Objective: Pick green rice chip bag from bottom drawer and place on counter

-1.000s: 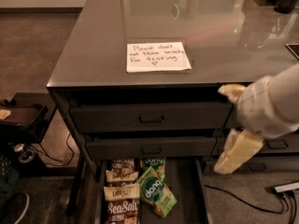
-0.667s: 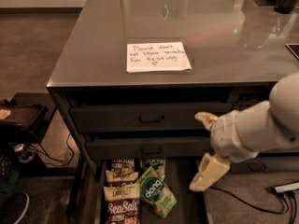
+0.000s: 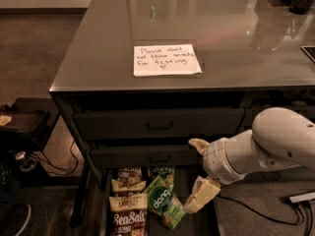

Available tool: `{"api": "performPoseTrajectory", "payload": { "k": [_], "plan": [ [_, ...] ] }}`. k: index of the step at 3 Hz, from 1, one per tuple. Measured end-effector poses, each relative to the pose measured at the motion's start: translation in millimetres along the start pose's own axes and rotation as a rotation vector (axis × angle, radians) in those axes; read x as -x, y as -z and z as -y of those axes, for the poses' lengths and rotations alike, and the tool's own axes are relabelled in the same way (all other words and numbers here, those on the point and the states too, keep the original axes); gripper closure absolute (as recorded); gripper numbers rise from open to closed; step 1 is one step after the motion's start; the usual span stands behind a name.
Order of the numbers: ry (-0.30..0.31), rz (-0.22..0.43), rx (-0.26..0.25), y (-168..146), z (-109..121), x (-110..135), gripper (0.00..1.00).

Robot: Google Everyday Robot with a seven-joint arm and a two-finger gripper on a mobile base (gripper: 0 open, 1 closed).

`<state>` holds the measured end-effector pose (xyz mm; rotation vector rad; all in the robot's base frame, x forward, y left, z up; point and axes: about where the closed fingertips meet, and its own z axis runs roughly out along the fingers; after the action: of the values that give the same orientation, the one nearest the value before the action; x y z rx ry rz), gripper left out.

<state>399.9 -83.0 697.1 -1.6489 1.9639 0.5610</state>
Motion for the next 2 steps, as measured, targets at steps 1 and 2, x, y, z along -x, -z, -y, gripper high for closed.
{"api": "performPoseTrajectory", "payload": {
  "k": [1, 2],
  "plan": [
    [0.033, 0.004, 0.009, -6.0, 1.4, -6.5, 0.00],
    [0.171, -0.024, 0.049, -71.7, 12.6, -58.0, 0.00]
  ]
}}
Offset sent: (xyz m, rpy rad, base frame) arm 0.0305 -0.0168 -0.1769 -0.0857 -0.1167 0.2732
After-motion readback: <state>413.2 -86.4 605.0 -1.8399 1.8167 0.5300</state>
